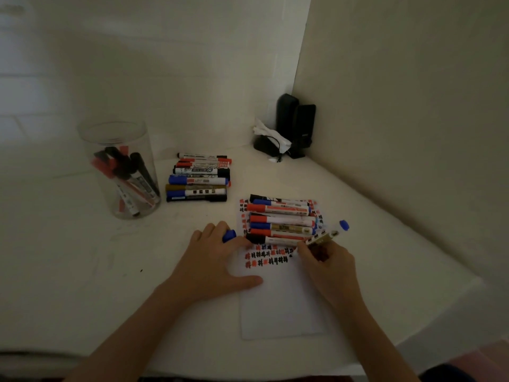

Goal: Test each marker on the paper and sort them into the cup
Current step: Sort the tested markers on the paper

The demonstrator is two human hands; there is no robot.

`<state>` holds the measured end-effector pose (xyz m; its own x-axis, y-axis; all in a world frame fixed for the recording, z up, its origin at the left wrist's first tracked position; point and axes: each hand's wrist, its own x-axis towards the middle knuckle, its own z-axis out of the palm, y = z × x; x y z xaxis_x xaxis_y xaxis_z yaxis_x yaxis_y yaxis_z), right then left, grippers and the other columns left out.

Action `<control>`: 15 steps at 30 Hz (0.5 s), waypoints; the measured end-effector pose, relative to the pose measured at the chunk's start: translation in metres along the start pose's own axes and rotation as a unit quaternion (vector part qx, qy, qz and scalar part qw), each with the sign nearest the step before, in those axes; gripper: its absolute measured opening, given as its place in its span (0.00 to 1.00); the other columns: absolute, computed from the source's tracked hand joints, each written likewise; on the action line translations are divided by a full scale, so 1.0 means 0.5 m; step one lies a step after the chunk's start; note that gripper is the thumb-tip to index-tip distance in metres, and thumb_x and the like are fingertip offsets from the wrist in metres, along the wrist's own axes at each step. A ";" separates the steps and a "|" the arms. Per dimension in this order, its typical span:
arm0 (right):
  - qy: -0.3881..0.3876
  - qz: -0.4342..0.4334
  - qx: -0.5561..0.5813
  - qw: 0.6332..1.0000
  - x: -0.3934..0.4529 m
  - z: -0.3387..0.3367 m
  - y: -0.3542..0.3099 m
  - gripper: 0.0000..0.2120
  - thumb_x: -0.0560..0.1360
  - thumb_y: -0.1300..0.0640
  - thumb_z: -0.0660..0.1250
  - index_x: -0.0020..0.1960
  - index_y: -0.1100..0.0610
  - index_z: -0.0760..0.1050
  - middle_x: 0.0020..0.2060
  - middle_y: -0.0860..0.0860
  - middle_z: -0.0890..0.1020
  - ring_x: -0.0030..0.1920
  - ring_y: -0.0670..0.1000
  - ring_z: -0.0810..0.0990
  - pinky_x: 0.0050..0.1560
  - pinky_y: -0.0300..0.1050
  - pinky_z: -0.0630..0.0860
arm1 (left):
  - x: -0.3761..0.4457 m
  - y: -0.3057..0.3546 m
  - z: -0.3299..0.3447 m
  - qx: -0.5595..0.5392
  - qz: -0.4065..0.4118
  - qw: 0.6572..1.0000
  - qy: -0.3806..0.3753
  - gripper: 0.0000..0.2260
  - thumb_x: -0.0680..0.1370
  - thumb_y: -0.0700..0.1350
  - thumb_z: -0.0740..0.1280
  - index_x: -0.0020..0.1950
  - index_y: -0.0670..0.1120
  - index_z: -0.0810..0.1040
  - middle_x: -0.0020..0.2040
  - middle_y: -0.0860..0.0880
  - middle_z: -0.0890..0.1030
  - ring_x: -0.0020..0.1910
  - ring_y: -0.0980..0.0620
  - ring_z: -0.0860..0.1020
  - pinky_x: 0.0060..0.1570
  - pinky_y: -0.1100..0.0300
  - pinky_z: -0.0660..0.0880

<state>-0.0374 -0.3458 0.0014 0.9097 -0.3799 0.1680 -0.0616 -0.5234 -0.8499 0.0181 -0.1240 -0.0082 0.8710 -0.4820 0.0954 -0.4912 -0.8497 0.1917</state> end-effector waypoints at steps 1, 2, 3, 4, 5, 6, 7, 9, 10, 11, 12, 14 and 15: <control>-0.004 0.000 -0.002 1.000 0.000 0.000 -0.002 0.07 0.75 0.50 0.69 0.38 0.44 0.74 0.34 0.40 0.80 0.32 0.32 0.77 0.31 0.24 0.69 | 0.000 -0.001 0.000 0.000 0.001 1.000 0.001 0.37 0.62 0.80 0.52 0.67 0.65 0.64 0.56 0.55 0.63 0.56 0.55 0.62 0.59 0.57 0.60; -0.008 0.000 -0.005 1.000 -0.001 0.001 -0.004 0.08 0.75 0.50 0.69 0.39 0.43 0.73 0.34 0.39 0.79 0.34 0.31 0.77 0.31 0.24 0.70 | -0.001 -0.002 0.000 -0.002 0.000 1.000 0.000 0.37 0.62 0.80 0.53 0.67 0.65 0.64 0.57 0.55 0.63 0.56 0.55 0.62 0.59 0.57 0.60; -0.011 -0.001 -0.007 1.000 -0.001 0.001 -0.005 0.08 0.75 0.50 0.69 0.39 0.42 0.73 0.35 0.39 0.79 0.34 0.31 0.77 0.32 0.23 0.70 | -0.001 -0.002 0.000 -0.003 0.000 1.000 -0.001 0.37 0.62 0.80 0.53 0.67 0.65 0.64 0.57 0.55 0.63 0.57 0.55 0.62 0.59 0.57 0.60; -0.011 -0.003 -0.009 1.000 -0.001 0.002 -0.005 0.08 0.75 0.50 0.69 0.39 0.42 0.73 0.35 0.39 0.79 0.34 0.31 0.77 0.33 0.23 0.70 | -0.001 -0.002 0.000 -0.002 -0.001 1.000 -0.003 0.37 0.62 0.80 0.53 0.67 0.66 0.64 0.58 0.55 0.63 0.58 0.55 0.62 0.60 0.57 0.60; -0.010 -0.005 -0.010 1.000 -0.002 0.002 -0.004 0.08 0.75 0.50 0.69 0.39 0.42 0.73 0.34 0.39 0.79 0.34 0.31 0.77 0.32 0.23 0.70 | -0.001 -0.001 0.000 0.001 -0.002 1.000 -0.004 0.37 0.61 0.80 0.52 0.67 0.66 0.64 0.58 0.54 0.63 0.58 0.55 0.62 0.60 0.57 0.60; -0.008 -0.005 -0.011 1.000 -0.001 0.002 -0.004 0.08 0.75 0.50 0.69 0.39 0.43 0.73 0.34 0.39 0.79 0.33 0.31 0.77 0.32 0.23 0.70 | 0.000 0.000 0.000 0.003 -0.004 1.000 -0.007 0.38 0.61 0.80 0.50 0.67 0.66 0.63 0.59 0.55 0.63 0.58 0.55 0.61 0.60 0.57 0.59; -0.005 -0.005 -0.010 1.000 -0.002 0.002 -0.004 0.08 0.75 0.50 0.69 0.39 0.43 0.73 0.34 0.39 0.79 0.34 0.31 0.77 0.32 0.23 0.70 | 0.001 0.001 0.000 0.003 -0.006 1.000 -0.011 0.39 0.60 0.81 0.49 0.67 0.66 0.63 0.59 0.55 0.63 0.58 0.55 0.61 0.60 0.57 0.59; -0.003 -0.004 -0.015 1.000 -0.001 0.002 -0.002 0.08 0.74 0.49 0.69 0.39 0.42 0.72 0.34 0.38 0.78 0.35 0.30 0.77 0.32 0.24 0.70 | 0.002 0.000 0.002 0.000 -0.008 1.000 -0.013 0.39 0.60 0.81 0.49 0.67 0.66 0.62 0.58 0.55 0.62 0.58 0.55 0.61 0.61 0.56 0.59; -0.004 -0.003 -0.022 1.000 0.000 0.003 -0.001 0.08 0.74 0.49 0.69 0.38 0.42 0.72 0.34 0.38 0.78 0.34 0.30 0.76 0.32 0.23 0.70 | 0.003 -0.001 0.003 -0.001 -0.007 1.000 -0.012 0.39 0.60 0.81 0.50 0.67 0.66 0.62 0.57 0.55 0.62 0.58 0.55 0.61 0.61 0.56 0.59; -0.004 -0.002 -0.027 1.000 0.001 0.003 0.000 0.08 0.74 0.48 0.69 0.38 0.42 0.72 0.34 0.39 0.78 0.34 0.30 0.76 0.31 0.23 0.70 | 0.003 -0.002 0.004 -0.001 -0.006 1.000 -0.012 0.39 0.60 0.81 0.50 0.67 0.66 0.62 0.57 0.56 0.62 0.57 0.55 0.61 0.61 0.56 0.60; -0.002 0.001 -0.028 1.000 0.001 0.004 0.001 0.08 0.74 0.48 0.69 0.39 0.42 0.72 0.33 0.40 0.78 0.32 0.31 0.76 0.31 0.24 0.70 | 0.003 -0.003 0.005 -0.001 -0.005 1.000 -0.013 0.39 0.60 0.81 0.50 0.67 0.66 0.62 0.57 0.56 0.62 0.57 0.55 0.61 0.61 0.56 0.60; 0.005 0.003 -0.028 1.000 0.002 0.003 0.004 0.07 0.74 0.48 0.69 0.39 0.44 0.73 0.33 0.42 0.79 0.31 0.36 0.77 0.30 0.26 0.71 | 0.003 -0.003 0.005 -0.002 -0.004 1.000 -0.016 0.39 0.60 0.81 0.49 0.67 0.66 0.62 0.58 0.56 0.62 0.58 0.55 0.61 0.62 0.55 0.60; 0.009 0.001 -0.025 1.000 0.002 0.002 0.004 0.07 0.74 0.48 0.69 0.39 0.44 0.73 0.33 0.42 0.79 0.30 0.37 0.77 0.30 0.27 0.71 | 0.003 -0.002 0.004 -0.002 -0.004 1.000 -0.017 0.38 0.60 0.81 0.50 0.67 0.66 0.62 0.58 0.56 0.62 0.58 0.55 0.61 0.63 0.55 0.60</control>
<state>-0.0361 -0.3466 -0.0007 0.9020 -0.3940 0.1764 -0.0834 -0.5600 -0.8243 0.0200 -0.1242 -0.0104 0.8744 -0.4815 0.0600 -0.4833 -0.8532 0.1961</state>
